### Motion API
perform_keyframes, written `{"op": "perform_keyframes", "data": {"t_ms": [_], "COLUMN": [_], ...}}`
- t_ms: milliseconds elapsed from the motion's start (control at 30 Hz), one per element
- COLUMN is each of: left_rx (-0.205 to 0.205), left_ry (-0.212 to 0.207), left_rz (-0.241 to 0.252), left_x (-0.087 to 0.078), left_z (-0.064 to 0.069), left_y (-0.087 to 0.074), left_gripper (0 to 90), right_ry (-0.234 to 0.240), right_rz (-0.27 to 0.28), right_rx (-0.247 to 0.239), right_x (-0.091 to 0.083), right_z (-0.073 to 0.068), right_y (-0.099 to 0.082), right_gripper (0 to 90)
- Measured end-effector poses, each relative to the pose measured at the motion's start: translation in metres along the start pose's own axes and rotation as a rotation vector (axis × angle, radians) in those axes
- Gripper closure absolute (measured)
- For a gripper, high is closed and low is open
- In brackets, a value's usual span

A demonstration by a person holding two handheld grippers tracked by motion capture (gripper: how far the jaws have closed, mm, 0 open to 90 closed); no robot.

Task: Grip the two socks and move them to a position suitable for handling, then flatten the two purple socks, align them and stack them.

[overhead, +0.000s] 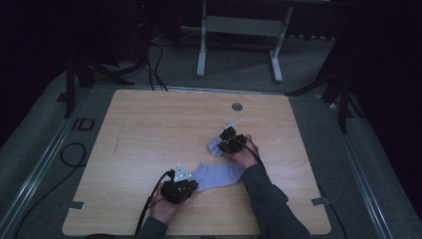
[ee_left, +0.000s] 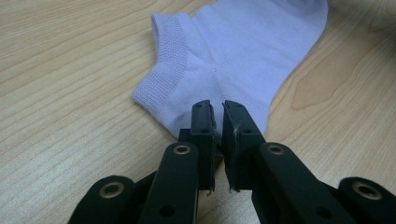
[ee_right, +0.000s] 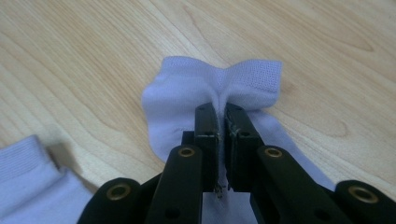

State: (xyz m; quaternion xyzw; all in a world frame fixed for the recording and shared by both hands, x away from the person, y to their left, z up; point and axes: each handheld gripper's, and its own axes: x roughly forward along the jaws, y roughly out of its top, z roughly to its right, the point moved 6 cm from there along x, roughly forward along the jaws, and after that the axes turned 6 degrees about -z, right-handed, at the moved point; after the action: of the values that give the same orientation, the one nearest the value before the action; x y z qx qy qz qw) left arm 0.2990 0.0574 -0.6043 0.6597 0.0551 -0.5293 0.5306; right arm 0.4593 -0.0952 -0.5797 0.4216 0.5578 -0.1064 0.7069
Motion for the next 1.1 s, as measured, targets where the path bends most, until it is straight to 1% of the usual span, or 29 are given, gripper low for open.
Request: {"op": "perform_keyframes", "data": {"t_ms": [200, 433, 600, 700, 800, 900, 1000, 1100], "left_rx": [0.000, -0.002, -0.001, -0.001, 0.001, 0.001, 0.001, 0.001], "left_ry": [0.000, 0.002, 0.001, 0.002, 0.004, 0.004, 0.005, 0.005], "left_rz": [0.000, 0.001, 0.001, 0.001, 0.001, 0.002, 0.001, 0.002], "left_x": [0.000, 0.000, 0.000, 0.000, 0.000, 0.000, 0.000, 0.000], "left_z": [0.000, 0.001, 0.001, 0.001, 0.001, 0.001, 0.001, 0.001], "left_y": [0.000, 0.000, 0.000, 0.000, 0.000, 0.000, 0.000, 0.000], "left_gripper": [82.9, 82.8, 82.8, 82.9, 82.8, 82.8, 82.8, 82.8], "right_ry": [-0.004, -0.023, -0.017, -0.027, -0.021, -0.020, -0.024, -0.021], "right_rz": [0.027, 0.076, 0.126, 0.141, 0.165, 0.193, 0.209, 0.236], "right_rx": [-0.014, -0.035, -0.034, -0.041, -0.040, -0.043, -0.047, -0.060], "right_x": [-0.012, -0.035, -0.054, -0.064, -0.074, -0.084, -0.093, -0.102], "right_z": [-0.002, -0.001, 0.000, 0.000, 0.000, -0.002, -0.003, -0.007], "right_y": [0.003, 0.005, 0.006, 0.005, 0.004, 0.003, 0.002, 0.001], "right_gripper": [85.3, 85.2, 85.2, 85.3, 85.2, 85.2, 85.2, 85.2]}}
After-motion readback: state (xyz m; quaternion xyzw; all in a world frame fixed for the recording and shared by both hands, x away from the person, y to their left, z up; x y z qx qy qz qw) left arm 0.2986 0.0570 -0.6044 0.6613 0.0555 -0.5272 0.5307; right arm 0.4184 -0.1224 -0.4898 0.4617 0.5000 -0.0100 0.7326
